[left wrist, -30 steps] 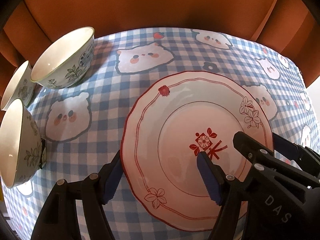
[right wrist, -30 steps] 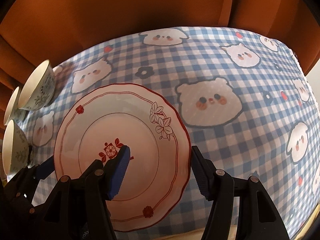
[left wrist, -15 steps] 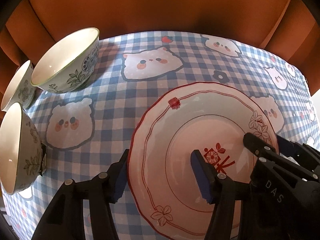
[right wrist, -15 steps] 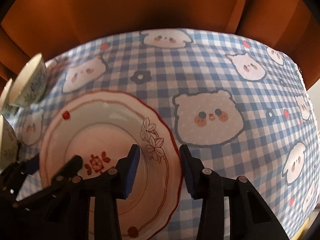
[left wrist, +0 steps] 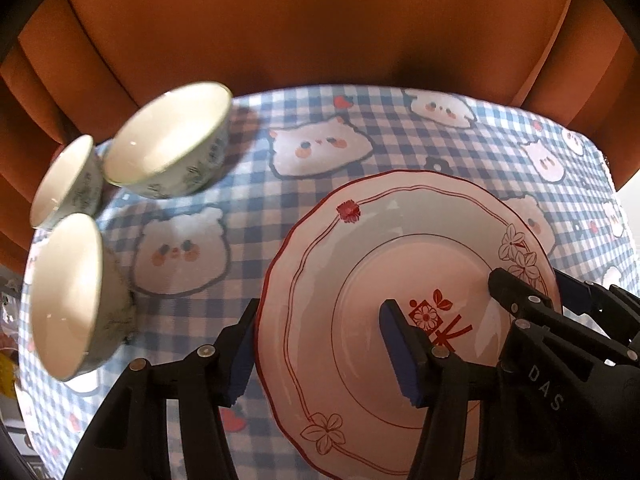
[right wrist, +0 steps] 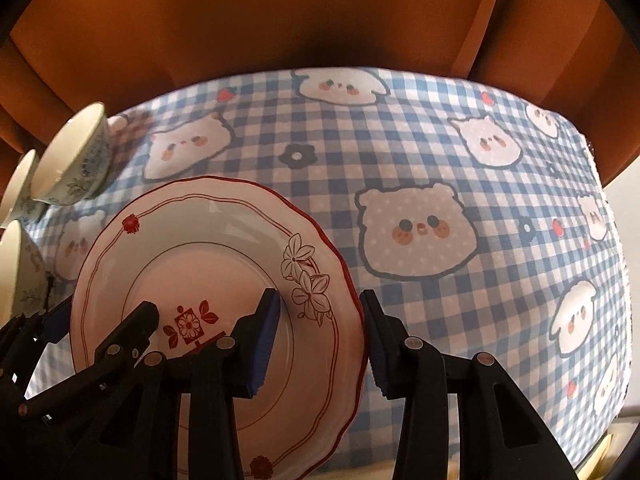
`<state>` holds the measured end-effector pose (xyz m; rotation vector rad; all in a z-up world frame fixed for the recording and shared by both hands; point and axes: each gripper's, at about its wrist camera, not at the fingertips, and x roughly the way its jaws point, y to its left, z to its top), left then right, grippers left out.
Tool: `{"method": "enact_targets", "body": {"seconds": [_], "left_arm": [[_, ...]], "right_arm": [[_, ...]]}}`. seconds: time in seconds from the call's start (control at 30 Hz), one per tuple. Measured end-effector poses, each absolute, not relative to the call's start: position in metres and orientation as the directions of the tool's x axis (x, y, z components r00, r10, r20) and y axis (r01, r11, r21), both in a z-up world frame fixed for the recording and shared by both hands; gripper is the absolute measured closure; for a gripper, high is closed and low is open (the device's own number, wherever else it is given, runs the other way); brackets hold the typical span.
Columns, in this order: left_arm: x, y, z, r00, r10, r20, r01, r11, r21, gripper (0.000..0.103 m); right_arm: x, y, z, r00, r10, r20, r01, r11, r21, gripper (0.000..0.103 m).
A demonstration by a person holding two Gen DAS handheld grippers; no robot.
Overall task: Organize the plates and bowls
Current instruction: 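Lift the red-rim plate with both tools and carry it toward the yellow-flower plates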
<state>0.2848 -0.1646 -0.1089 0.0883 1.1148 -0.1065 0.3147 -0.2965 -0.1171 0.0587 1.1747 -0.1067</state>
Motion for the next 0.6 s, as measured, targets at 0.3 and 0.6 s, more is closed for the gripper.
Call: {"method": "enact_targets", "body": {"seconds": [0.3,0.6], "left_arm": [[0.252,-0.139,-0.065,0.487,-0.065,-0.871,0.147,0.989,0.009,0.044],[0.215,-0.122,-0.036,0.524,-0.112,-0.845,0.206,0.979,-0.001,0.044]], "right_arm": [[0.276,-0.273,-0.074,0.444,-0.072,-0.893,0.125,0.992,-0.017,0.059],[0.229,-0.255,-0.039,0.486,-0.105,-0.867,0.177,0.984,-0.020,0.059]]}}
